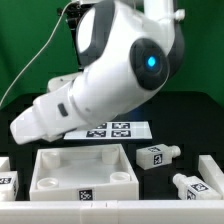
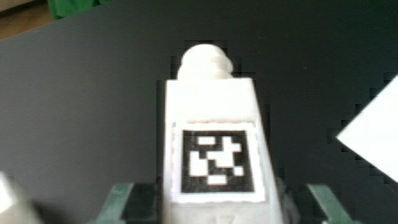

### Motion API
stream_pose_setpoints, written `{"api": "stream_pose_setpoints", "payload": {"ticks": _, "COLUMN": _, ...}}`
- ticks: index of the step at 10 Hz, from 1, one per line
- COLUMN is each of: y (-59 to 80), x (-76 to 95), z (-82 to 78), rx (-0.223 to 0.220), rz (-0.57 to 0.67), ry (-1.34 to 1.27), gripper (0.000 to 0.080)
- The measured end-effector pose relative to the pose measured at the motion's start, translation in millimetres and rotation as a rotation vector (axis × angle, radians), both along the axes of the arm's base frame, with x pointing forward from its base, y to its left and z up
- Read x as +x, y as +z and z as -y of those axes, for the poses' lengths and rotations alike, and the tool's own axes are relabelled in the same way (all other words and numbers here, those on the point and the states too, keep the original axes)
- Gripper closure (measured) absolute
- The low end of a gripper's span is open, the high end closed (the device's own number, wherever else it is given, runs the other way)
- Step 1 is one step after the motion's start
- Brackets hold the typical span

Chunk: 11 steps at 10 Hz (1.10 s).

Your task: Assemble one leg

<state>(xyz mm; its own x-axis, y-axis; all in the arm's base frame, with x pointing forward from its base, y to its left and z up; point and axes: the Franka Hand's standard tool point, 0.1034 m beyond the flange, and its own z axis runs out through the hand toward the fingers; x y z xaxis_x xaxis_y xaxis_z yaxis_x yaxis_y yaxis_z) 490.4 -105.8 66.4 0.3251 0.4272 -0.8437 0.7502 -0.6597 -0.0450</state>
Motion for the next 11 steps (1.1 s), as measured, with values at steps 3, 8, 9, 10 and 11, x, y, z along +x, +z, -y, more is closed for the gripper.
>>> {"api": "stream_pose_setpoints", "payload": {"ticks": 3, "y": 11.8, "x": 17.4, "z": -2.5, "rx": 0.047, "rz": 0.076, "ry": 0.021, "gripper": 0.0518}}
{"api": "stream_pose_setpoints", "payload": {"ticks": 8, "y": 41.1, "x": 37.9, "z": -27.1, "rx": 0.250, "rz": 0.315, "ry": -0.105, "gripper": 0.0517}}
{"api": "stream_pose_setpoints", "payload": {"ticks": 9, "y": 52.7, "x": 52.7, "z": -34.8, "rx": 0.289, "rz": 0.364, "ry": -0.121, "gripper": 0.0517}}
{"api": "stream_pose_setpoints", "payload": {"ticks": 10, "y": 60.3, "x": 65.7, "z": -35.6, "rx": 0.343, "rz": 0.437, "ry": -0.108, "gripper": 0.0517}}
{"api": "stream_pose_setpoints", "payload": {"ticks": 11, "y": 57.8, "x": 64.8, "z": -31.0, "rx": 0.379, "rz": 0.490, "ry": -0.097, "gripper": 0.0517}}
